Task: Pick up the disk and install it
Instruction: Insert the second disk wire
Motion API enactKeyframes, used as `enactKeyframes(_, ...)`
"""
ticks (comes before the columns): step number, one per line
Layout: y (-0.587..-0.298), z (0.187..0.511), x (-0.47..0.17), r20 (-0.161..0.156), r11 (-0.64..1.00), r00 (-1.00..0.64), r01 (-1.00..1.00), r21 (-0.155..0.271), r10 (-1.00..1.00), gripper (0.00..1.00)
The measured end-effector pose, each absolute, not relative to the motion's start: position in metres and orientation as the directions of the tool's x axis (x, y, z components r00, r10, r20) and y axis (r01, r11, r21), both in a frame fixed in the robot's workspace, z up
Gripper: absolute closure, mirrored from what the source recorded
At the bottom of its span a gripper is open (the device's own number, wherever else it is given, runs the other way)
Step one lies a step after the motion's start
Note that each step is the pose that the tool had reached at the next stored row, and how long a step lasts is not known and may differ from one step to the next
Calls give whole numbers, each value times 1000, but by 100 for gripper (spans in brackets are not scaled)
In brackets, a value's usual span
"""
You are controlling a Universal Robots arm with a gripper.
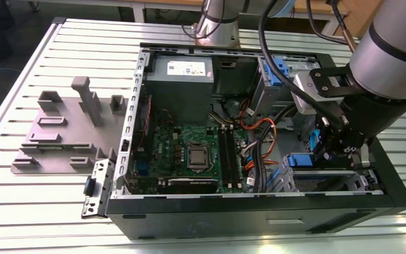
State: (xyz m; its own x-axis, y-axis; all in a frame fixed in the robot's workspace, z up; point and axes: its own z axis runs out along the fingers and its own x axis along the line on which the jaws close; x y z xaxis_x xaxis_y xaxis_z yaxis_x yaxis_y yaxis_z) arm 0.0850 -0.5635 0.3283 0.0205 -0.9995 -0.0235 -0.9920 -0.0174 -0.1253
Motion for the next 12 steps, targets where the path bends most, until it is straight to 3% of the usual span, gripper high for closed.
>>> enactKeyframes(1,-563,328,85,-24,-17,20,-992,-125,-1000,83)
enactKeyframes(2,-563,328,85,-24,-17,20,-992,-125,-1000,77)
enactKeyframes(12,-563,331,85,-24,-17,20,-992,-125,-1000,77)
